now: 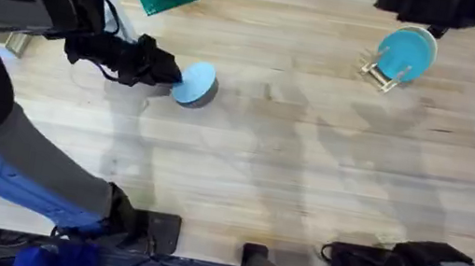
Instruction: Pick up the plates from the table one by one and place each into a slot on the dish rack.
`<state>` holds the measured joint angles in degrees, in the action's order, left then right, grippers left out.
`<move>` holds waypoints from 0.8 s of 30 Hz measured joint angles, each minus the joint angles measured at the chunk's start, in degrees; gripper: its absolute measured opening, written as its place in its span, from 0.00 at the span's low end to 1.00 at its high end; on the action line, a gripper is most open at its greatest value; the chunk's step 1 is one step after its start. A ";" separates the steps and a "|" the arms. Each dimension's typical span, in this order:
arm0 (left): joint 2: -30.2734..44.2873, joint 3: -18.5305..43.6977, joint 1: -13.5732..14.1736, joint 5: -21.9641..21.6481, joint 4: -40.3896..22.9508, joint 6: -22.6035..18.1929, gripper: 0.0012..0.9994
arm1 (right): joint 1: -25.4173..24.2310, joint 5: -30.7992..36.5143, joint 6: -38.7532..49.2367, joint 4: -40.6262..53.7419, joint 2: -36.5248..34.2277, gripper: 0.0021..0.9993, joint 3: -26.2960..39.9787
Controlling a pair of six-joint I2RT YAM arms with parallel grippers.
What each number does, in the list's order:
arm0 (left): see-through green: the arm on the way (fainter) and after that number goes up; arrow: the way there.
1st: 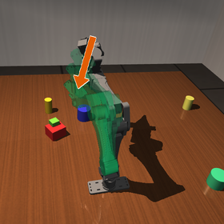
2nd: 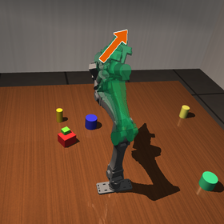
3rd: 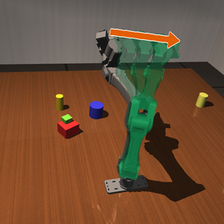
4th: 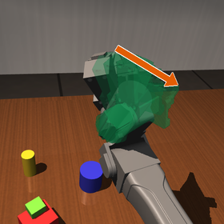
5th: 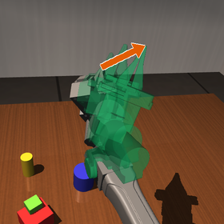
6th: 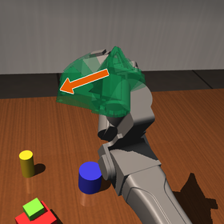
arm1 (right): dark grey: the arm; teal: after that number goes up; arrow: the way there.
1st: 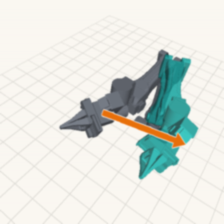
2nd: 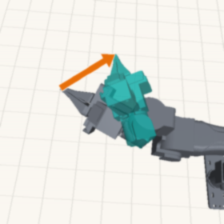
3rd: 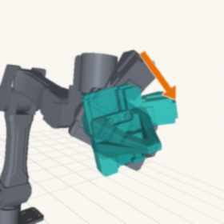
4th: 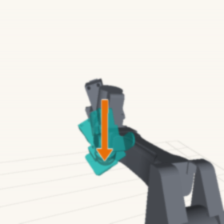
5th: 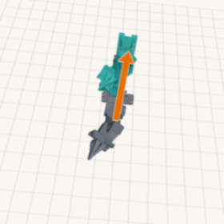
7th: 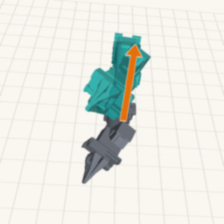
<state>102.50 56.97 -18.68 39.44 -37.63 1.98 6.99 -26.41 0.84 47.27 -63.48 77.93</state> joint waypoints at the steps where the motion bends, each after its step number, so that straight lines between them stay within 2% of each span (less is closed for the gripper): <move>1: -0.02 0.00 0.00 0.00 -0.01 0.00 0.04 | 0.83 0.00 -0.63 -0.03 -0.57 0.87 0.00; 7: -0.02 0.04 0.00 -0.04 -0.02 0.00 0.04 | 7.05 -0.02 -3.04 -0.39 -5.36 0.87 0.02; 13: -0.02 0.04 0.00 -0.06 -0.04 0.00 0.04 | 12.96 -0.20 -6.67 -4.88 -11.94 0.88 0.02; 24: -0.02 0.04 0.00 -0.07 -0.04 0.00 0.04 | 19.03 -0.22 -20.00 -9.13 -25.04 0.90 0.02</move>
<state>102.48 57.01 -18.68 39.38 -37.67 1.98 26.02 -26.63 -19.15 38.13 -88.52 77.95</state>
